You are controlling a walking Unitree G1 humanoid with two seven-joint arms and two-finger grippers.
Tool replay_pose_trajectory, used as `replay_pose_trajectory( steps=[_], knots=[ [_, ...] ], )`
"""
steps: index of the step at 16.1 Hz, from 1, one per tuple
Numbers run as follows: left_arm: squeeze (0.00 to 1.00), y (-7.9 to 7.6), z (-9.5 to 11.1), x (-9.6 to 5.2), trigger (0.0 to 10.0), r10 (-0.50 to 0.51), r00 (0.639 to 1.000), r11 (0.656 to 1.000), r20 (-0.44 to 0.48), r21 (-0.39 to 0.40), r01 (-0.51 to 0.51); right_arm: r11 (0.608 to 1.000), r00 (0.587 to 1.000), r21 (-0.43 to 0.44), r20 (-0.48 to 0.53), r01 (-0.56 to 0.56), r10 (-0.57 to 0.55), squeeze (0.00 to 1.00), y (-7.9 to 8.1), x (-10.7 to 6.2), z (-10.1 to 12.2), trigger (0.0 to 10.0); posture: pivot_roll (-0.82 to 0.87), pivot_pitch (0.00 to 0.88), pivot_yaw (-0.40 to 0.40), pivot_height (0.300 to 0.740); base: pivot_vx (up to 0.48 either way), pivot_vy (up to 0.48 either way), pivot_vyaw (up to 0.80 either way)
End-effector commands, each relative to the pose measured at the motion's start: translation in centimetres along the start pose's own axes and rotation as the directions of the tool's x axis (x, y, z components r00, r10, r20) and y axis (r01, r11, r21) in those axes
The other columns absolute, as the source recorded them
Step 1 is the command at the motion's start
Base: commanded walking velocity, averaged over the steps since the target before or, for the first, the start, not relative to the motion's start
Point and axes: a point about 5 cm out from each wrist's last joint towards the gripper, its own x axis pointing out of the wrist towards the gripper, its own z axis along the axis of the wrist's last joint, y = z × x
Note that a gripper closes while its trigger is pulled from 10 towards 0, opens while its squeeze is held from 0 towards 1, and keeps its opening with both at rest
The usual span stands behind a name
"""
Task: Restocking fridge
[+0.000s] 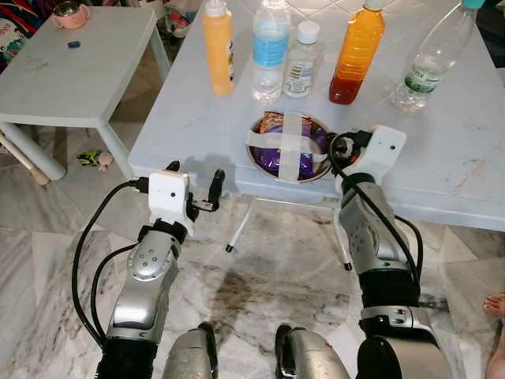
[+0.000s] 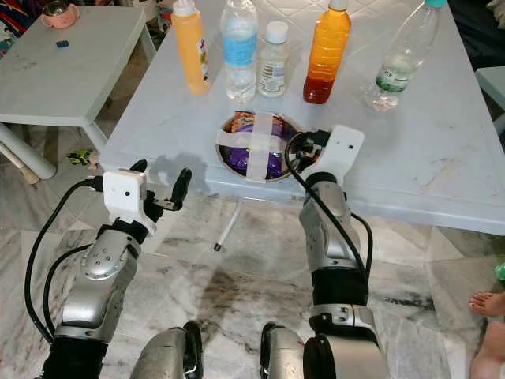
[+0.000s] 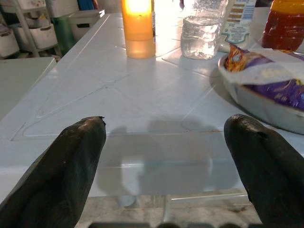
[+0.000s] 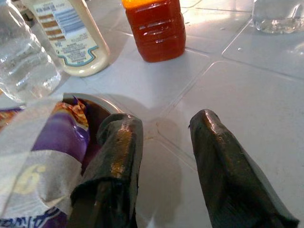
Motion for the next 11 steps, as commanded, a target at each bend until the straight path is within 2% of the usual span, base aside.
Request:
replay_pose_trajectory(
  steps=[1,2,3,6,9,11],
  knots=[
    [0.00,0.3,-0.4,-0.2,10.0,0.012,1.000,1.000,-0.017,0.010,-0.011,1.000,1.000,0.010,-0.032,0.002,-0.001,1.00,-0.7,0.0,-0.3,10.0,0.02,0.183,0.029,0.740,0.000,0.000,0.00],
    [0.00,0.4,-0.4,-0.2,10.0,0.013,1.000,1.000,-0.017,0.011,-0.012,1.000,0.999,0.004,-0.033,-0.011,0.011,1.00,-0.7,0.0,-0.3,10.0,0.02,0.183,0.028,0.740,0.000,0.000,0.00],
    [0.00,0.4,-0.4,-0.1,10.0,0.016,1.000,1.000,-0.016,0.010,-0.016,0.996,0.995,-0.016,-0.059,-0.087,0.086,1.00,-0.7,-0.1,-0.3,10.0,0.02,0.184,0.027,0.740,0.000,0.000,0.00],
    [0.00,0.3,-0.4,-0.1,10.0,0.015,1.000,1.000,-0.015,0.006,-0.015,0.990,0.990,-0.072,-0.087,-0.120,0.114,1.00,-1.2,-0.3,-0.2,10.0,0.01,0.183,0.027,0.740,0.000,0.000,0.00],
    [0.00,0.2,-0.4,0.0,10.0,0.015,1.000,1.000,-0.016,-0.002,-0.015,0.974,0.969,-0.135,-0.193,-0.179,0.152,1.00,-1.5,-1.3,-1.7,10.0,0.01,0.180,0.027,0.740,0.000,0.000,0.00],
    [0.00,0.3,-0.4,0.1,10.0,0.015,1.000,1.000,-0.015,0.000,-0.015,0.962,0.940,-0.137,-0.282,-0.238,0.192,1.00,-1.6,-2.0,-3.0,10.0,0.01,0.181,0.028,0.740,0.000,0.000,0.00]
  ],
)
